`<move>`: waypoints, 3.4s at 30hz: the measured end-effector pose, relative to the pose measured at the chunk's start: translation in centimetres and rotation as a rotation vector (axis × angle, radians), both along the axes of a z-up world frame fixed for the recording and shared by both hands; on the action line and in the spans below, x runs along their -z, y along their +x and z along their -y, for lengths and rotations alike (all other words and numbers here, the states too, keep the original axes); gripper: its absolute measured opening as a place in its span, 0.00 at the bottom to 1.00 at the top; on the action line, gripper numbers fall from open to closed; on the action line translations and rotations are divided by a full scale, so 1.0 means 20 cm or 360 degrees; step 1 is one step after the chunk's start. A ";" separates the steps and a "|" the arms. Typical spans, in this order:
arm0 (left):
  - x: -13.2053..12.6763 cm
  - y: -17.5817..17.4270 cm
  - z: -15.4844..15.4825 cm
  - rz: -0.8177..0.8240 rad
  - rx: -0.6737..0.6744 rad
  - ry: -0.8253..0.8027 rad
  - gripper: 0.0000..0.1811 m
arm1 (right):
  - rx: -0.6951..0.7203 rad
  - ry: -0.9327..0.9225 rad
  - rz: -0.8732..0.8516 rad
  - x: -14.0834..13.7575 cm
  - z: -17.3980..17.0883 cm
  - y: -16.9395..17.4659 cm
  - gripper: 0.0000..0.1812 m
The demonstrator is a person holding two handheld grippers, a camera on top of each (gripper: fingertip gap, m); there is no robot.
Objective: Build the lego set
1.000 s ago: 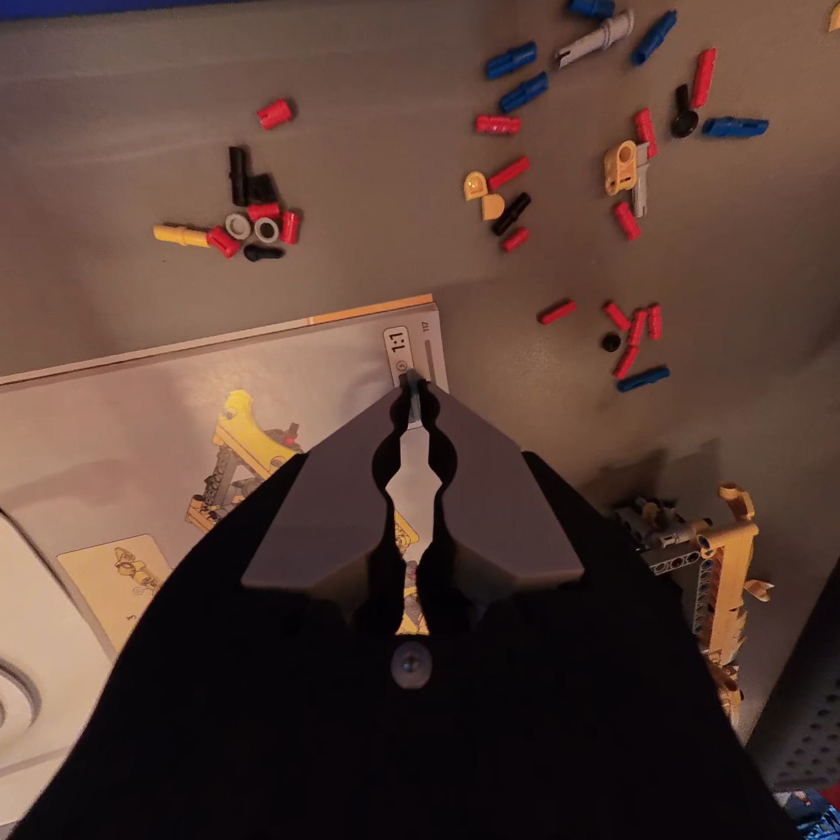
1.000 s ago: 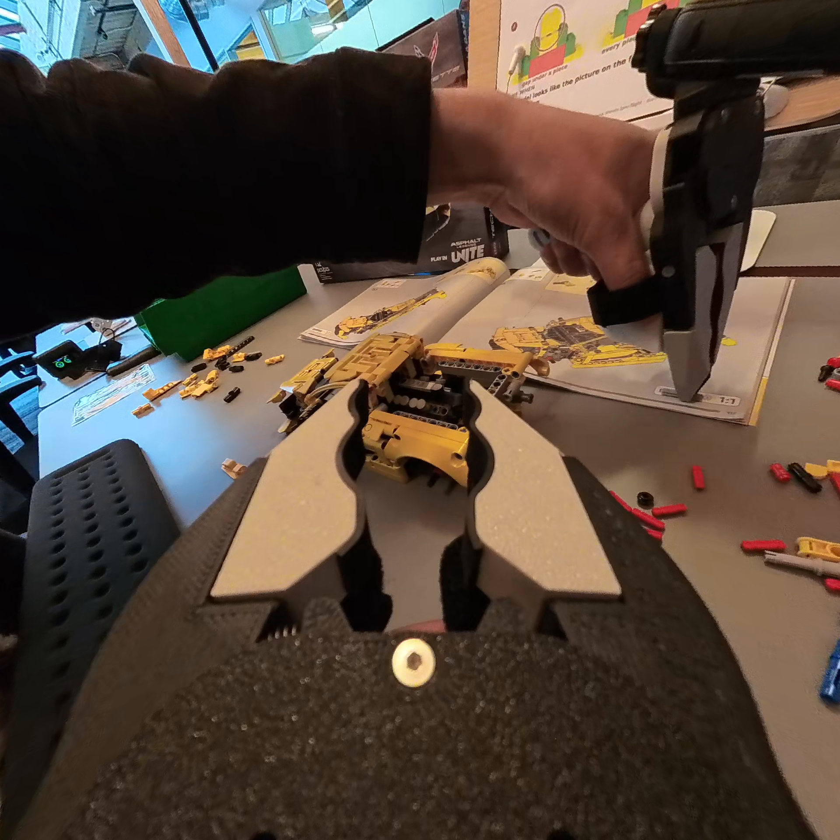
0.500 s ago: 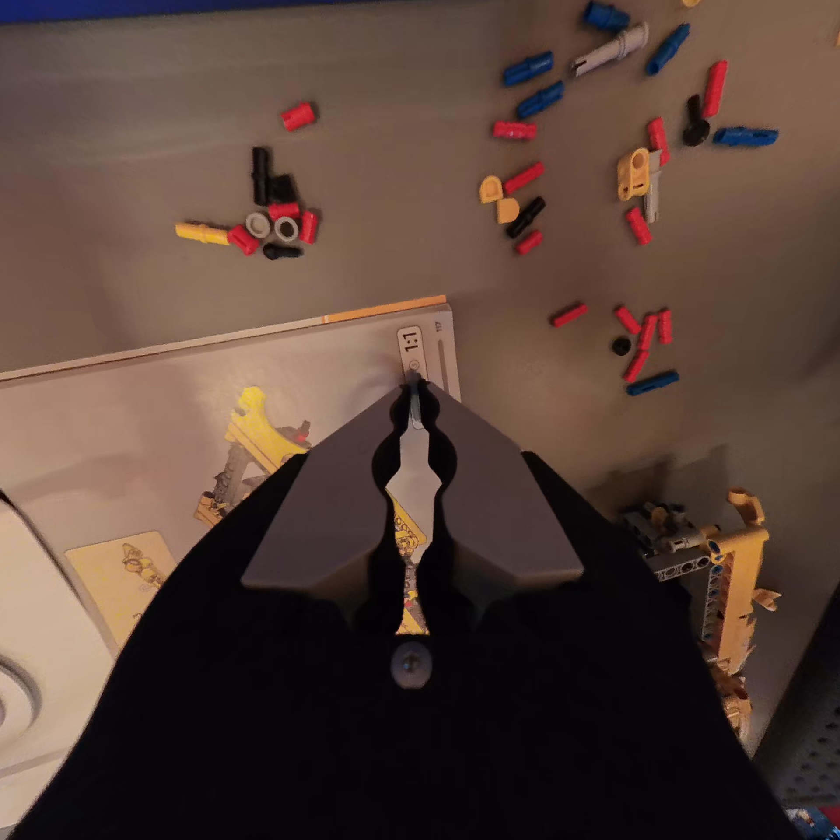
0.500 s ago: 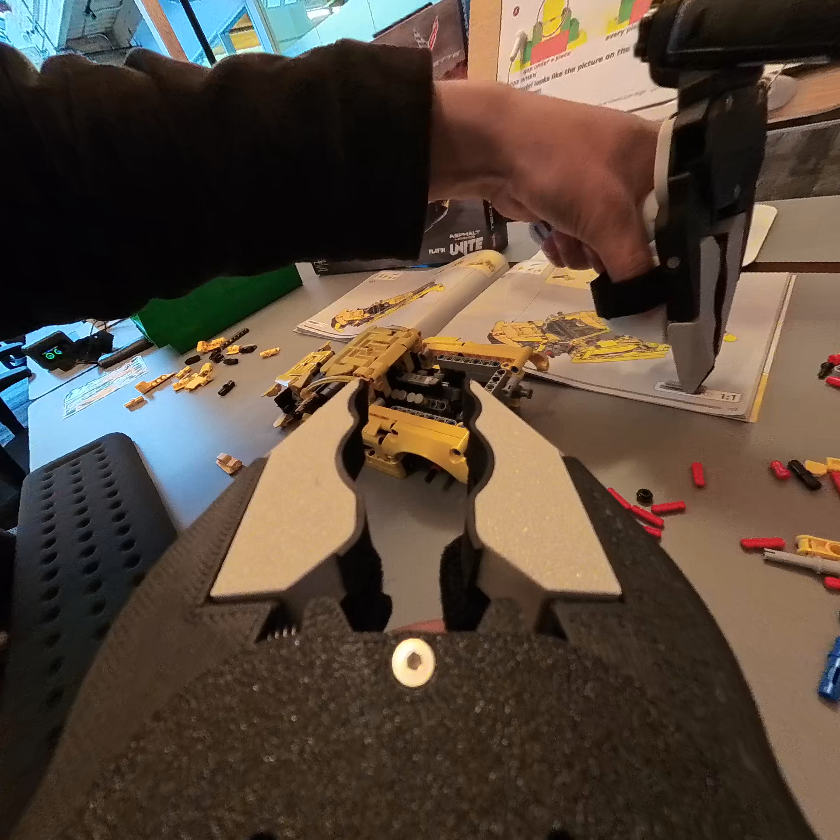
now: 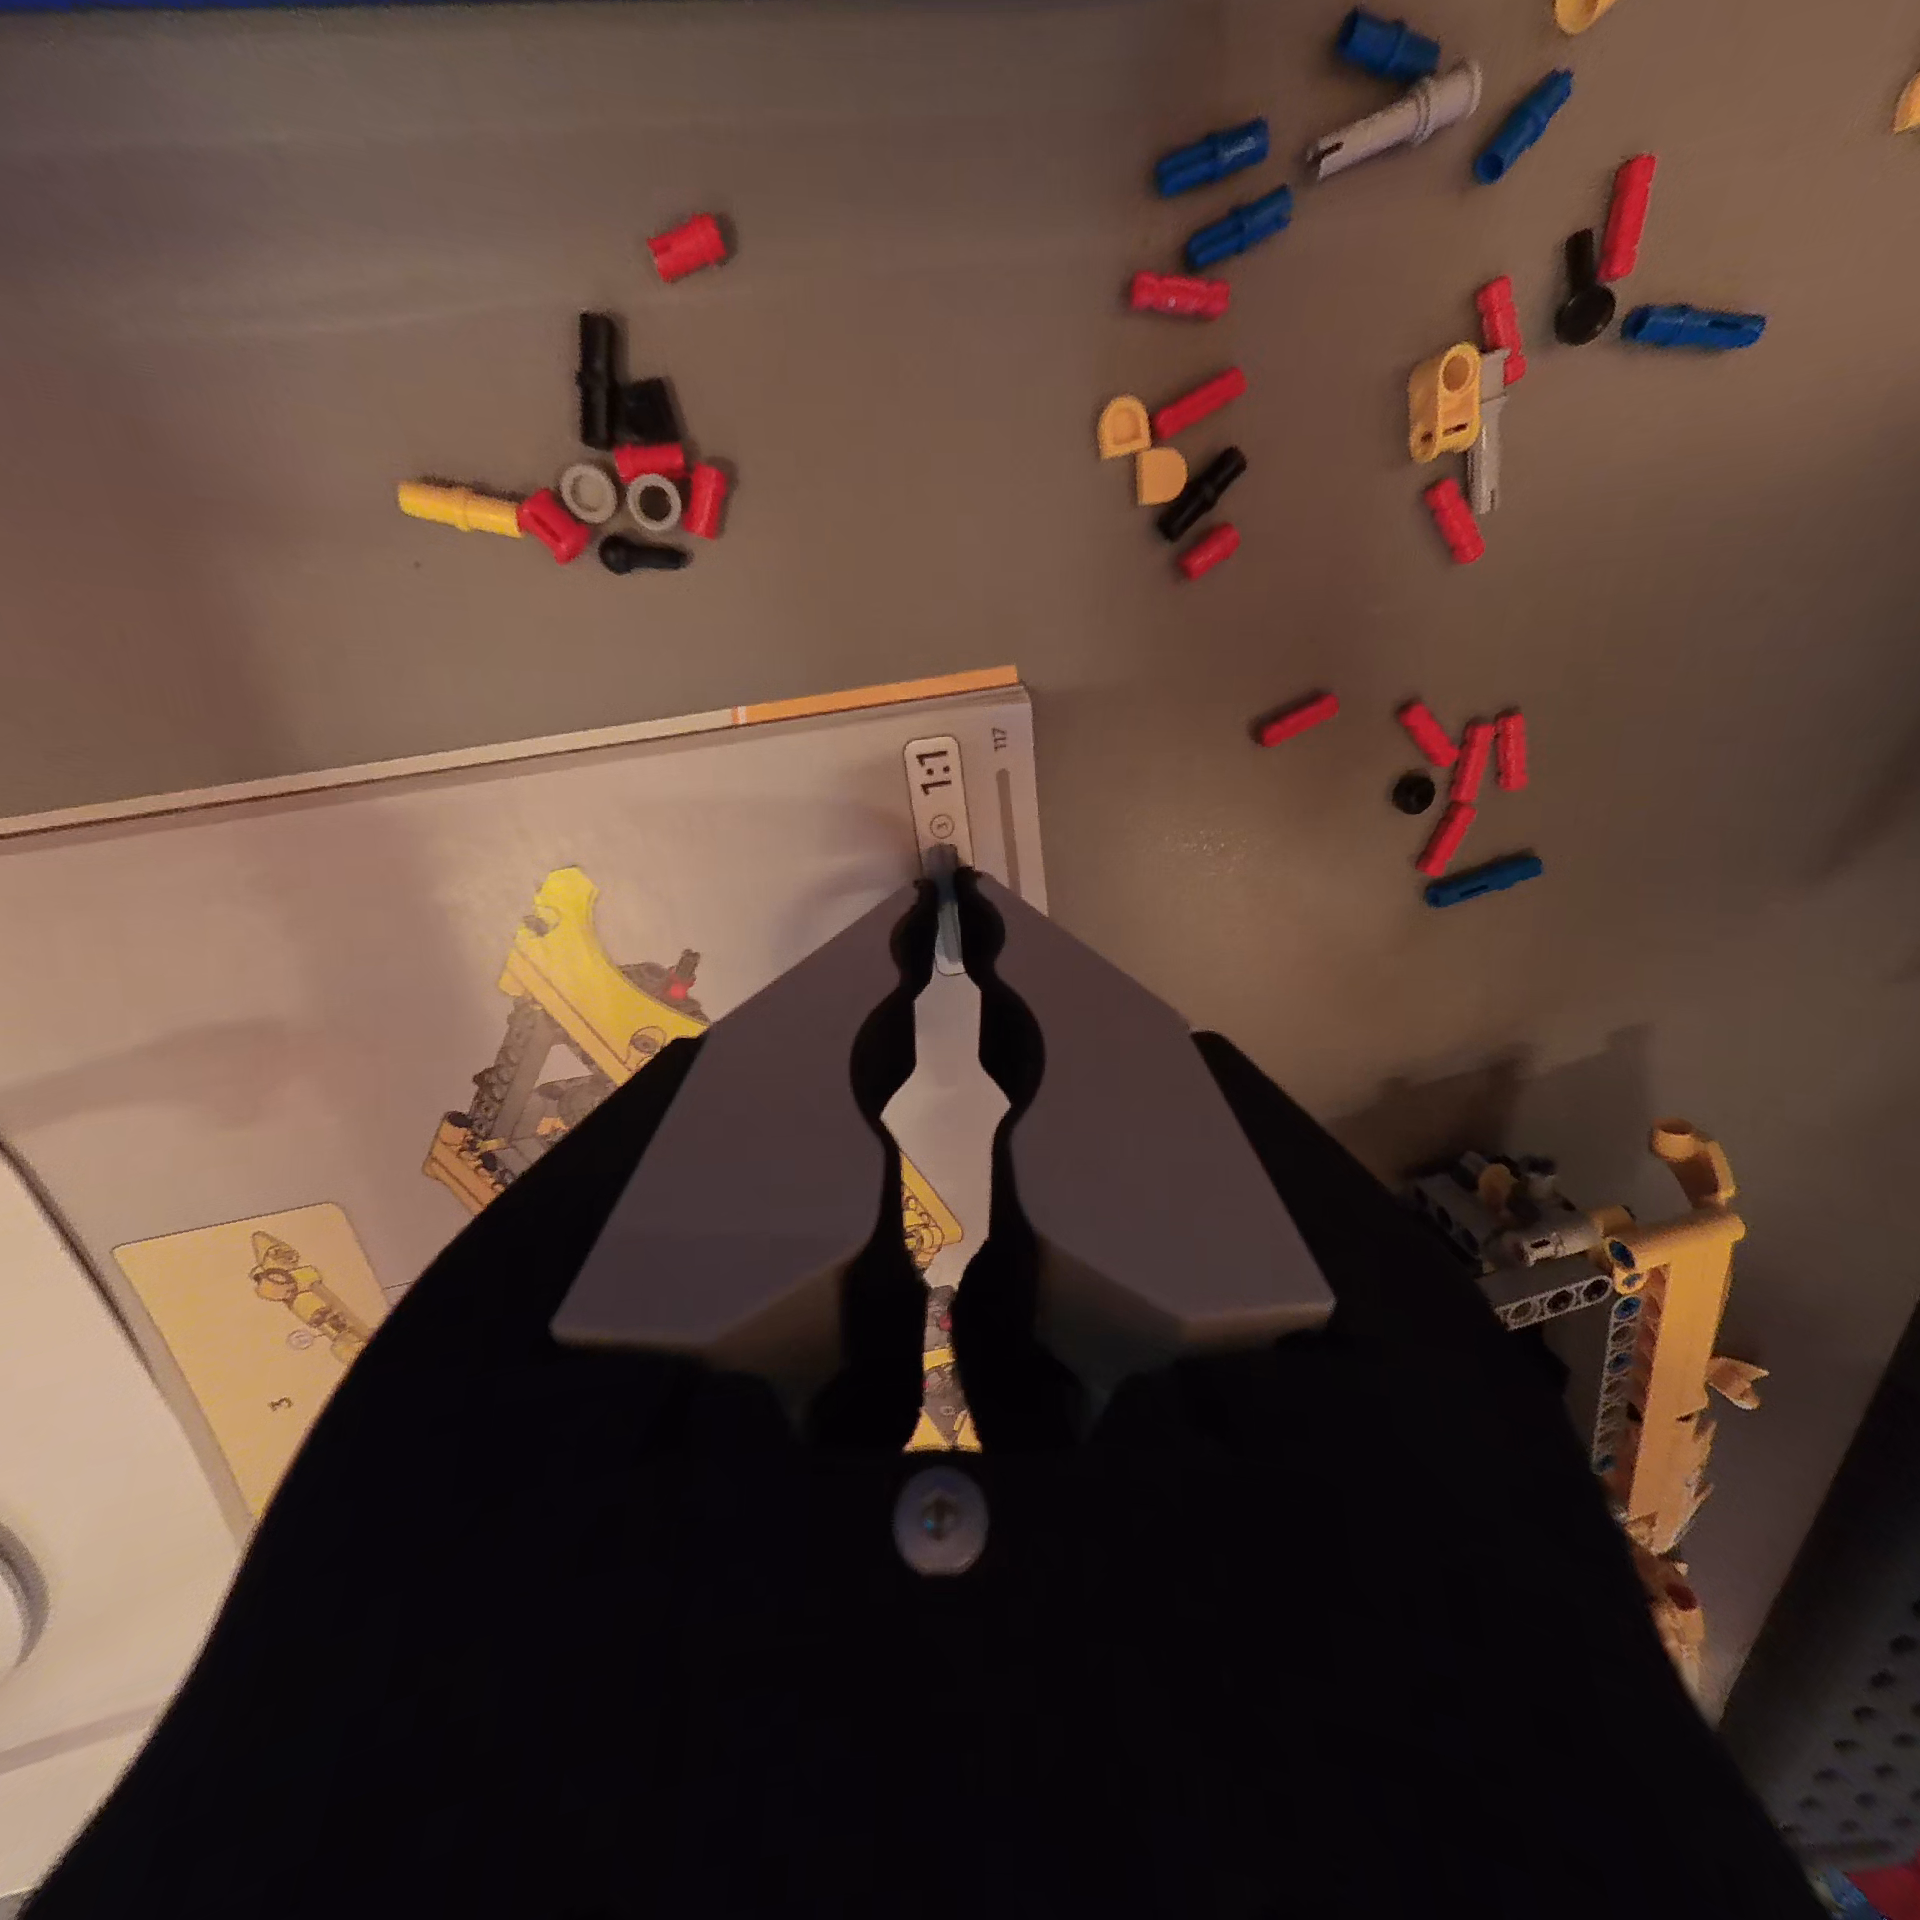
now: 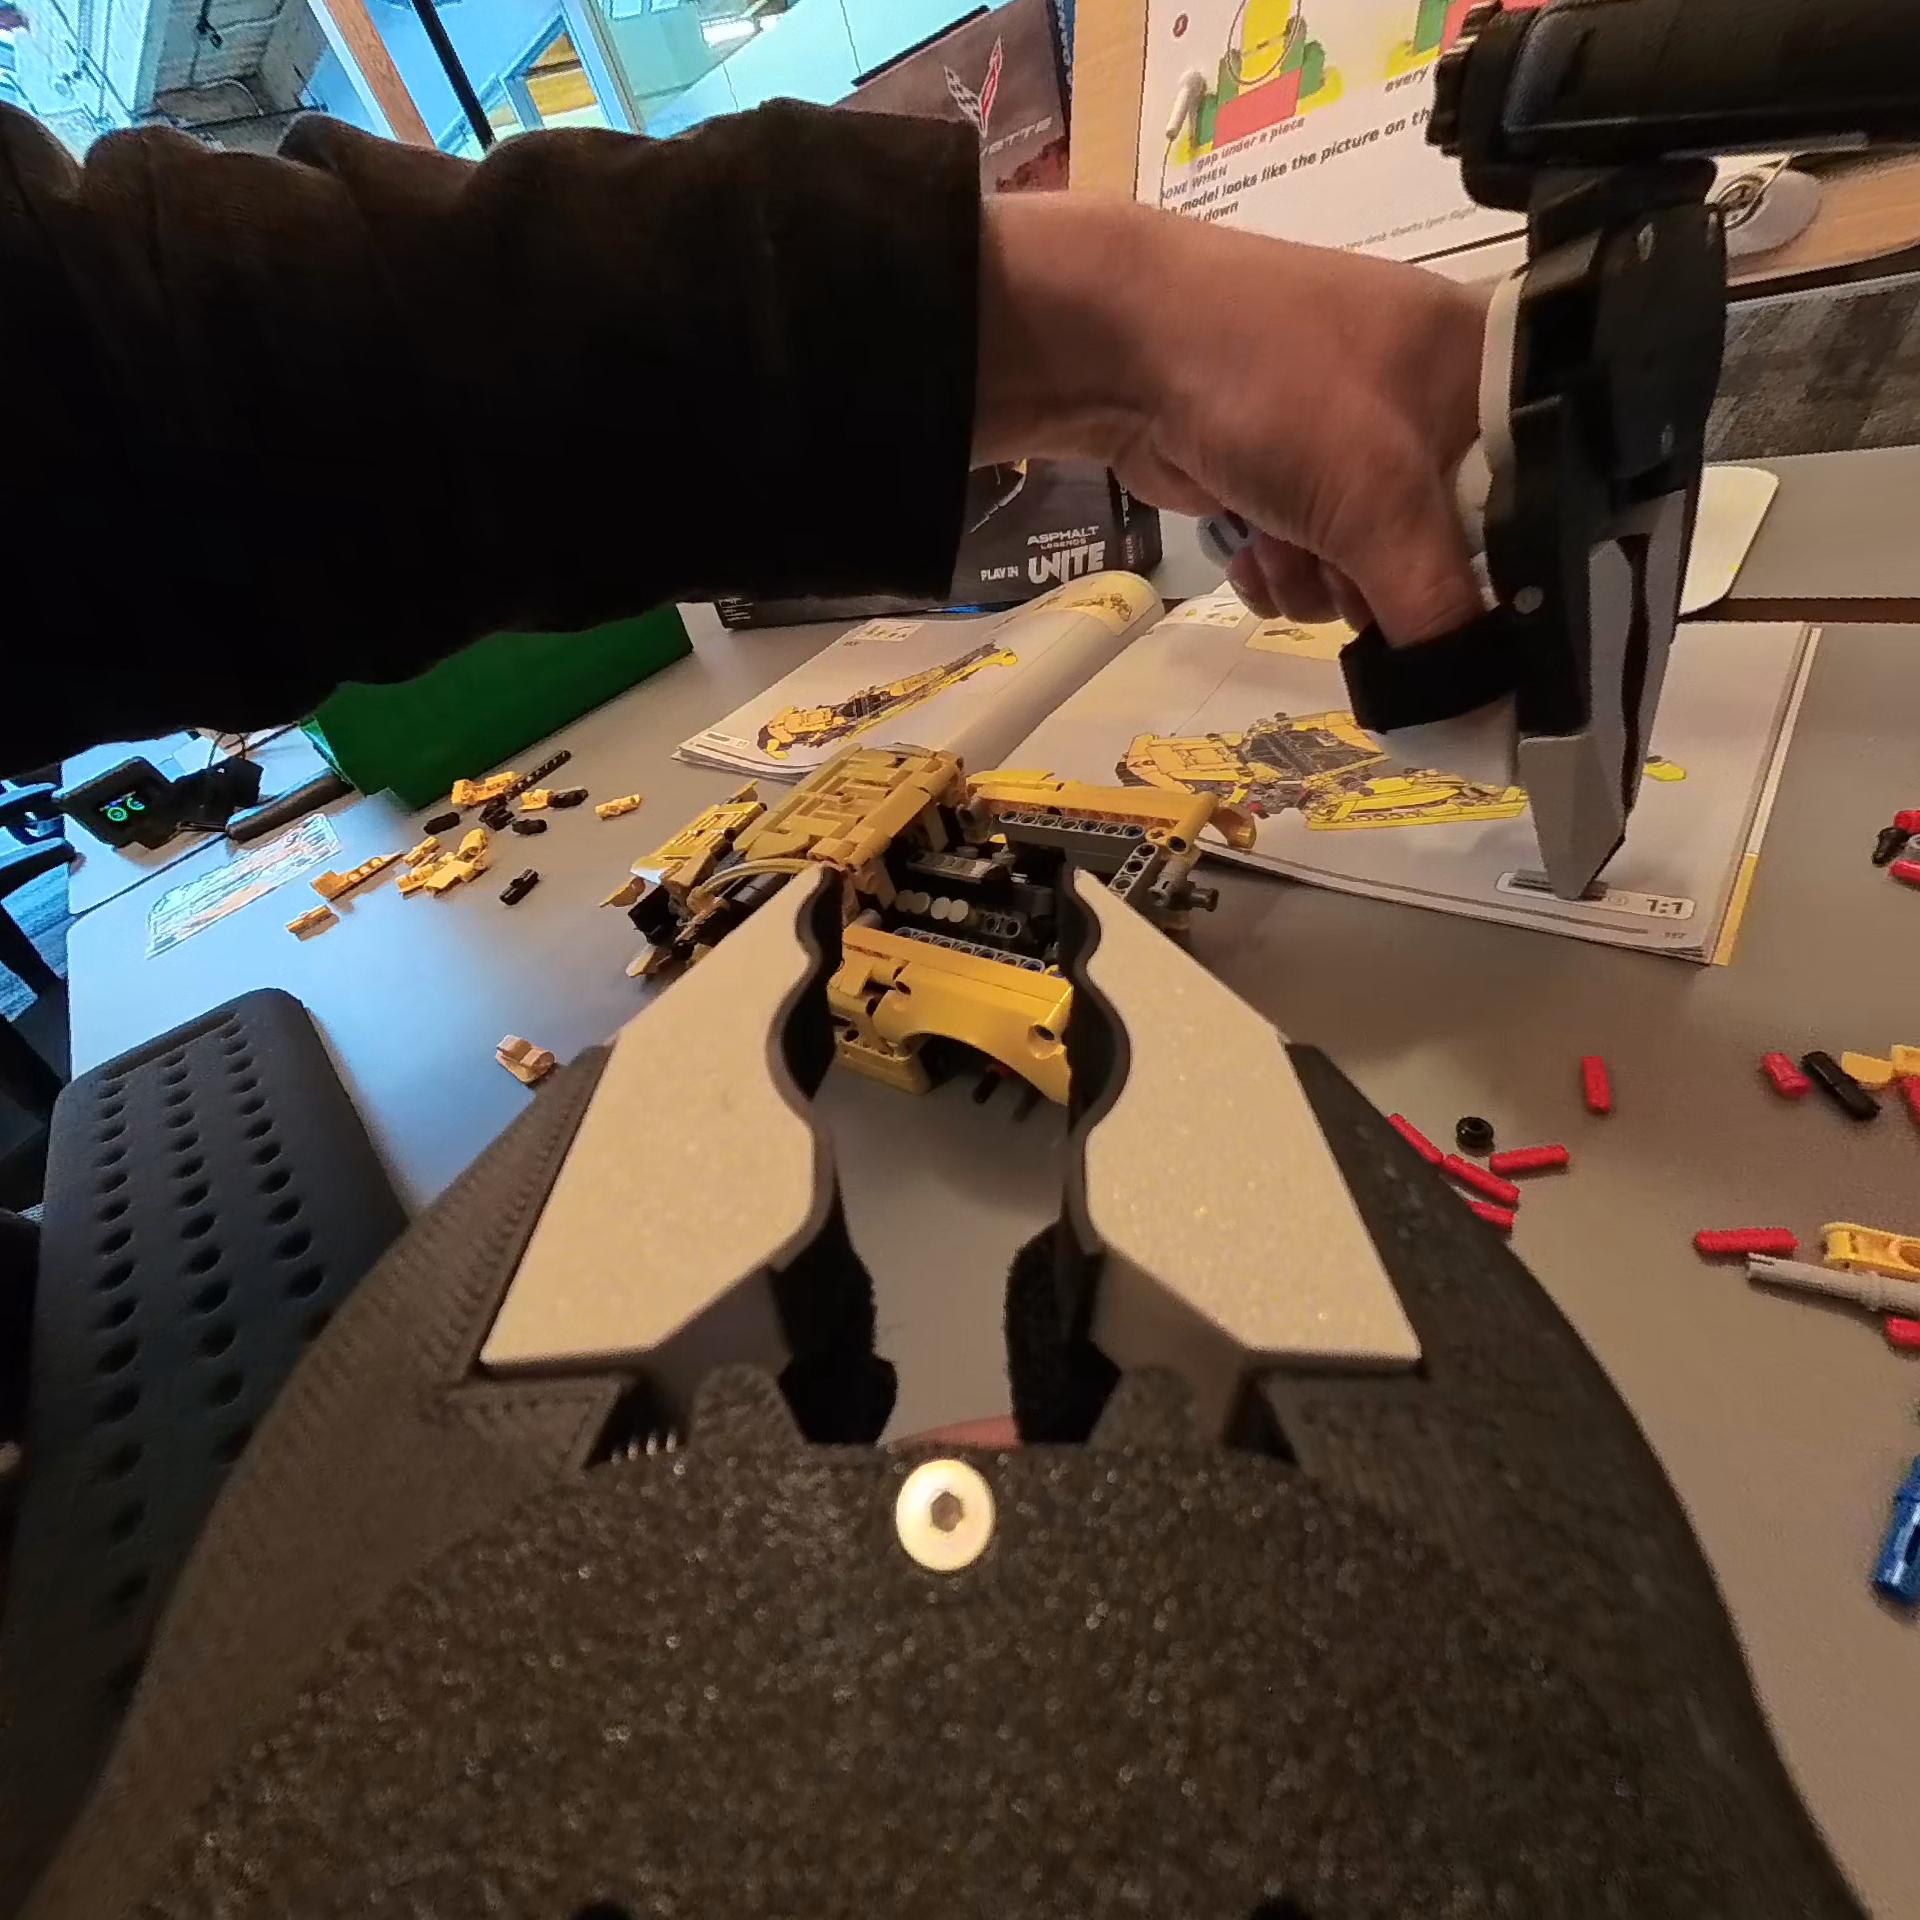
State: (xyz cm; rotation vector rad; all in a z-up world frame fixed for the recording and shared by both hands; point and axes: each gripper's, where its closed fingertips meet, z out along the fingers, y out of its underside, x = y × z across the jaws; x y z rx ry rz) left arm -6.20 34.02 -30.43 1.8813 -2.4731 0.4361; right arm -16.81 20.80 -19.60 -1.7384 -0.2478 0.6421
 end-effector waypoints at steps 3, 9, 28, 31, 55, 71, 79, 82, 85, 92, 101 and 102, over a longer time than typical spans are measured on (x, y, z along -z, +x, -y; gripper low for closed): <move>0.00 0.00 0.00 0.0001 -0.0003 0.0015 0.02 | -0.0001 -0.0002 0.0003 0.00 0.00 0.00 0.23; -0.18 -0.02 0.03 0.0168 -0.0054 0.0016 0.02 | 0.0032 0.0017 -0.0014 -0.02 0.00 0.03 0.23; -0.11 -0.88 1.13 0.0529 -0.0650 -0.0257 0.02 | 0.0152 0.0005 0.0135 0.03 -0.04 0.07 0.22; -0.08 -0.86 1.14 0.0505 -0.0587 -0.0214 0.02 | 0.0153 0.0001 0.0179 0.05 -0.04 0.06 0.22; -0.47 -0.95 0.78 0.1268 -0.0784 -0.0209 0.15 | 0.0501 -0.0250 0.0471 0.15 0.01 0.48 0.17; -0.59 -1.40 0.11 0.1683 -0.1461 0.0263 0.15 | 0.0394 -0.0776 0.0852 0.45 -0.16 0.79 0.16; -0.62 -1.41 0.12 0.1772 -0.1497 0.0103 0.15 | 0.0456 -0.0837 0.0757 0.49 -0.18 0.81 0.13; -0.61 -1.40 0.12 0.1771 -0.1504 0.0060 0.15 | 0.0431 -0.0869 0.0785 0.52 -0.19 0.80 0.10; -0.61 -1.41 0.12 0.1764 -0.1504 0.0100 0.15 | 0.0417 -0.0870 0.0799 0.52 -0.19 0.79 0.08; -0.60 -1.40 0.12 0.1739 -0.1492 0.0118 0.15 | 0.0285 -0.0608 0.0830 0.31 -0.17 0.65 0.08; -0.58 -1.40 0.13 0.1708 -0.1497 0.0117 0.15 | -0.0681 -0.0611 0.0933 0.44 0.23 -0.06 0.08; -0.59 -1.40 0.13 0.1710 -0.1498 0.0117 0.15 | -0.0701 -0.0609 0.0969 0.47 0.24 -0.09 0.08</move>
